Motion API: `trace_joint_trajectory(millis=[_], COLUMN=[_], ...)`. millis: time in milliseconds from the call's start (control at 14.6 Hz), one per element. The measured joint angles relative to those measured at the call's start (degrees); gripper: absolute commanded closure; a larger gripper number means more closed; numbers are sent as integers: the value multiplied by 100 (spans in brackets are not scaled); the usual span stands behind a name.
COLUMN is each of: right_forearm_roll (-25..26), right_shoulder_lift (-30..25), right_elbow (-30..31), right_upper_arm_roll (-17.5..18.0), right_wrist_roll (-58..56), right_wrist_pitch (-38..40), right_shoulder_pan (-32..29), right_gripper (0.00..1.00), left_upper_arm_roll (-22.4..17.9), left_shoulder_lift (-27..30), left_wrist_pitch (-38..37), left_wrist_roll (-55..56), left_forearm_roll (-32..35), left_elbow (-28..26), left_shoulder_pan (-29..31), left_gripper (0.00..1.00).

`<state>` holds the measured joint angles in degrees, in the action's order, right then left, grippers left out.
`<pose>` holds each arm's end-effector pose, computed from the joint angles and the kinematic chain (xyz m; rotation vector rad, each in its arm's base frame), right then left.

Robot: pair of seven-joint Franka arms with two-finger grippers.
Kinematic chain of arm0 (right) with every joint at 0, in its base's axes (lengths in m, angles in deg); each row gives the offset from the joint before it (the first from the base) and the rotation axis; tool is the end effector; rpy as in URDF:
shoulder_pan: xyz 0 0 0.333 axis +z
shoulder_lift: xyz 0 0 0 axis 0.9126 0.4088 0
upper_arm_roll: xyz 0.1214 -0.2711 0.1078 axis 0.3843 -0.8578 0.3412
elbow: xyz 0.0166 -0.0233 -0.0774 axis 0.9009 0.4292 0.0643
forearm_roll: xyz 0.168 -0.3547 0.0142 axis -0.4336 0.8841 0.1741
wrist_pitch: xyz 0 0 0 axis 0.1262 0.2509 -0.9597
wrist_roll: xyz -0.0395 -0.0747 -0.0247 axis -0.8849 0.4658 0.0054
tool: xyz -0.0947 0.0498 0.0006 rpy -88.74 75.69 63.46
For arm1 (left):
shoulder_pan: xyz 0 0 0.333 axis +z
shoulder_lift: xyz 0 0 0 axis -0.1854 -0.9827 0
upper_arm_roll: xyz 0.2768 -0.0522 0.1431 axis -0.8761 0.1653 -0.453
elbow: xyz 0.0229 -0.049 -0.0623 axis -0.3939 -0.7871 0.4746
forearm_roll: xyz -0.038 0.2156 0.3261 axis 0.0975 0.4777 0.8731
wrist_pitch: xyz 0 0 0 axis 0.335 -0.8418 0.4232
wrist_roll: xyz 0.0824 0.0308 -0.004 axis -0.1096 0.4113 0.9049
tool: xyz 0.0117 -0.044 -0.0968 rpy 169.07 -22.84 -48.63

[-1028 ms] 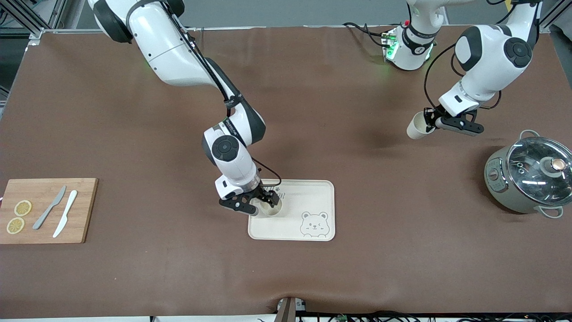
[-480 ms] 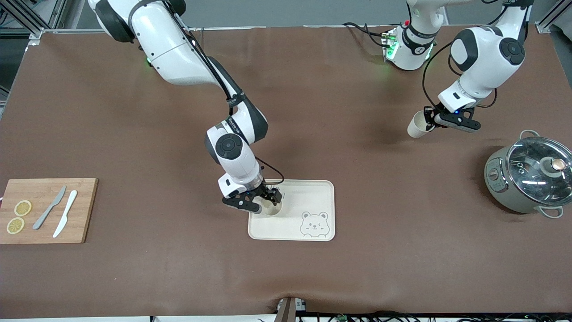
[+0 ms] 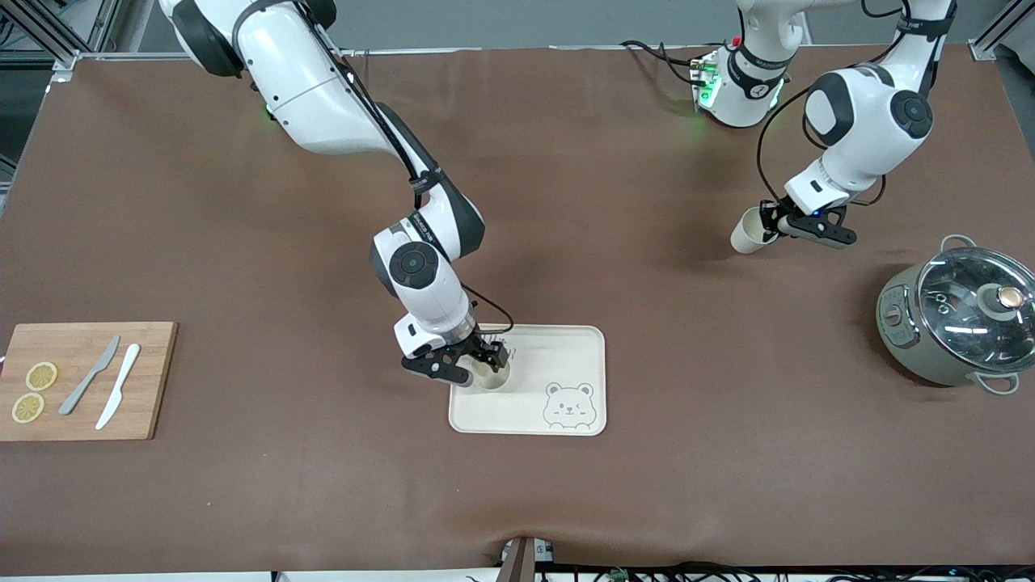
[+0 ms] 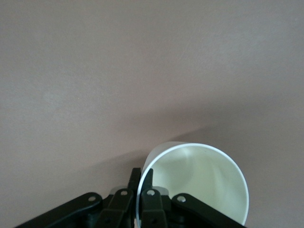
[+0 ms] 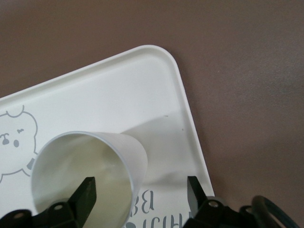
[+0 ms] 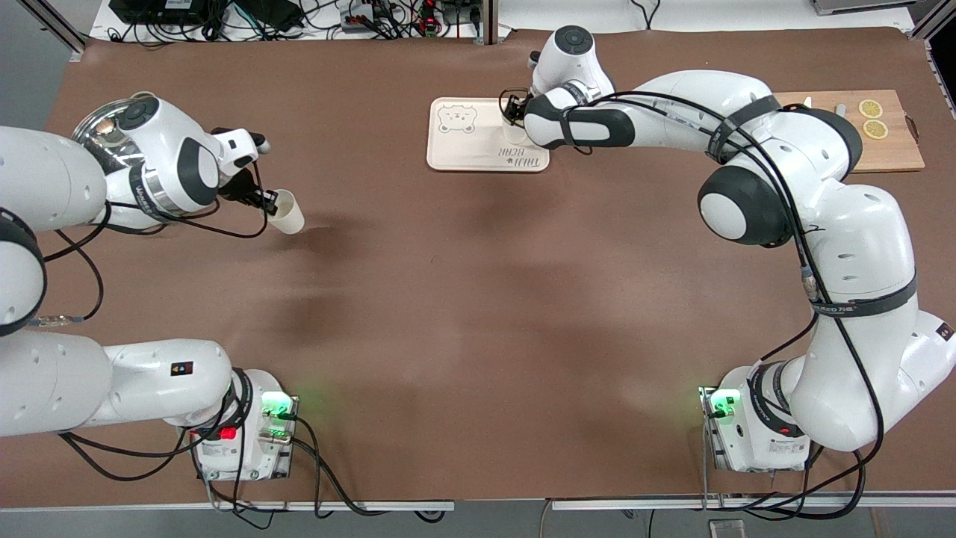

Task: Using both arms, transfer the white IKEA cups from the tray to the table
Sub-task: 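Grasp the other cup with the right gripper while the left gripper lowers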

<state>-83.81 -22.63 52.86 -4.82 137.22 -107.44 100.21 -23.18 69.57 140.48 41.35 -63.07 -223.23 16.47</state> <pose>0.6217 0.4129 0.2186 -2.9123 0.4516 -0.2542 0.3988 -0.0102 0.2590 2.9779 -0.4182 0.1220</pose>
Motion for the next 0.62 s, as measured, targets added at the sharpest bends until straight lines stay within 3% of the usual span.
trace_joint_trajectory(millis=[137,274,343,617], right_forearm_roll=[0,0,0,0], right_shoulder_lift=[0,0,0,0], right_elbow=[0,-1,-1,-6], right_upper_arm_roll=[0,0,-1,-22], right_wrist_roll=[0,0,0,-1], right_wrist_pitch=[-4,-10,-11,-14], right_shoulder_pan=[0,0,0,0], right_gripper=[35,59,66,84], left_upper_arm_roll=[0,0,0,11], left_shoulder_lift=[-236,-389,-436,-635], left_wrist_pitch=[211,342,390,673], left_wrist_roll=[-1,-2,-2,-5], left_forearm_roll=[0,0,0,0], left_elbow=[0,2,2,2], left_shoulder_pan=[0,0,-1,-8], left_gripper=[100,100,100,100])
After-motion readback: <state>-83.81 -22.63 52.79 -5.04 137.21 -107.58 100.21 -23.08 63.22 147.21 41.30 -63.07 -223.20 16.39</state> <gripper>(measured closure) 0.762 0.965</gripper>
